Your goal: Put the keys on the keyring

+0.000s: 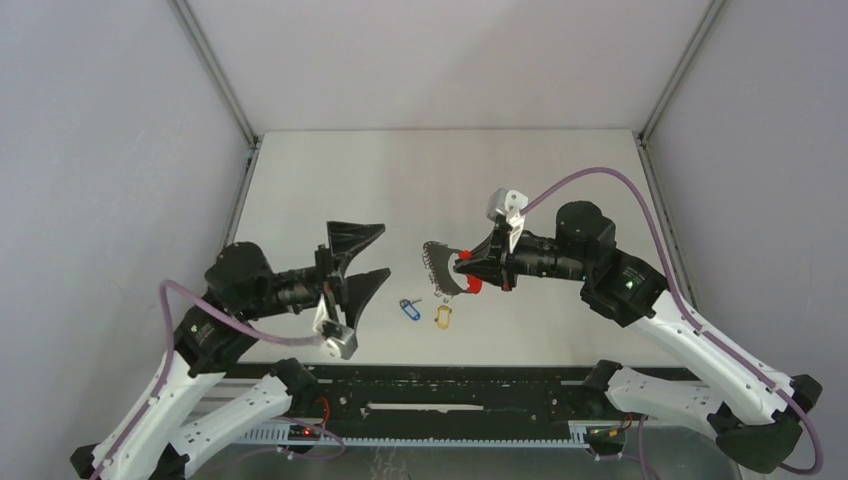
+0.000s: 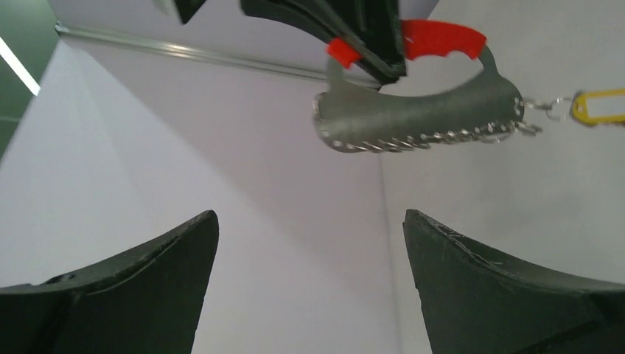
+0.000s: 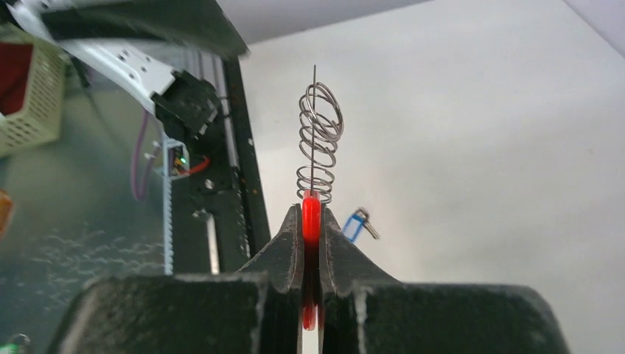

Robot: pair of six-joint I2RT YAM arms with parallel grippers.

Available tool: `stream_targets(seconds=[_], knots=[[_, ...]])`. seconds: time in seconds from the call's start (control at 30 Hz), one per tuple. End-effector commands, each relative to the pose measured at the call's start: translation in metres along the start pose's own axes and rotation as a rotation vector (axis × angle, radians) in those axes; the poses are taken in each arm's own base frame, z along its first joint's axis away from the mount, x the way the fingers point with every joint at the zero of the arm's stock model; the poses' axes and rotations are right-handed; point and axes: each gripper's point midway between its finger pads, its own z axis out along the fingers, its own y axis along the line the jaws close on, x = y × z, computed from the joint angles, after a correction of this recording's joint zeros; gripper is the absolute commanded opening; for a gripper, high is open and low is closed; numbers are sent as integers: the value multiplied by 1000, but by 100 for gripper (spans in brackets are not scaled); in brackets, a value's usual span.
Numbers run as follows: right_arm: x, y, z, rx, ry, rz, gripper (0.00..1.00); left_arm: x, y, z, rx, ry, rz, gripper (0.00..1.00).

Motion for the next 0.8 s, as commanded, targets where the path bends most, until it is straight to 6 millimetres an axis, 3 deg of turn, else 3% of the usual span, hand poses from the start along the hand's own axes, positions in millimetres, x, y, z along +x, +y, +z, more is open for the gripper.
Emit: stream_targets(seconds=[0.0,0.1,0.4,0.53,0.77], knots=[[-6,-5,-4,47,14,-200,0,-16,26,-2,-25,-31,-488,100],[-9,-1,0,54,6,-256,0,-18,37,9,-14,-30,-768,100],[-19,17,6,39,-1,-368,0,-14,-4,27,173,8,-1154,89],[-21,22,7,31,0,-394,0,-17,-9,31,255,-5,-1259,78],[-20,26,11,28,17,-413,0,-35,-5,30,305,-105,-1289,70]])
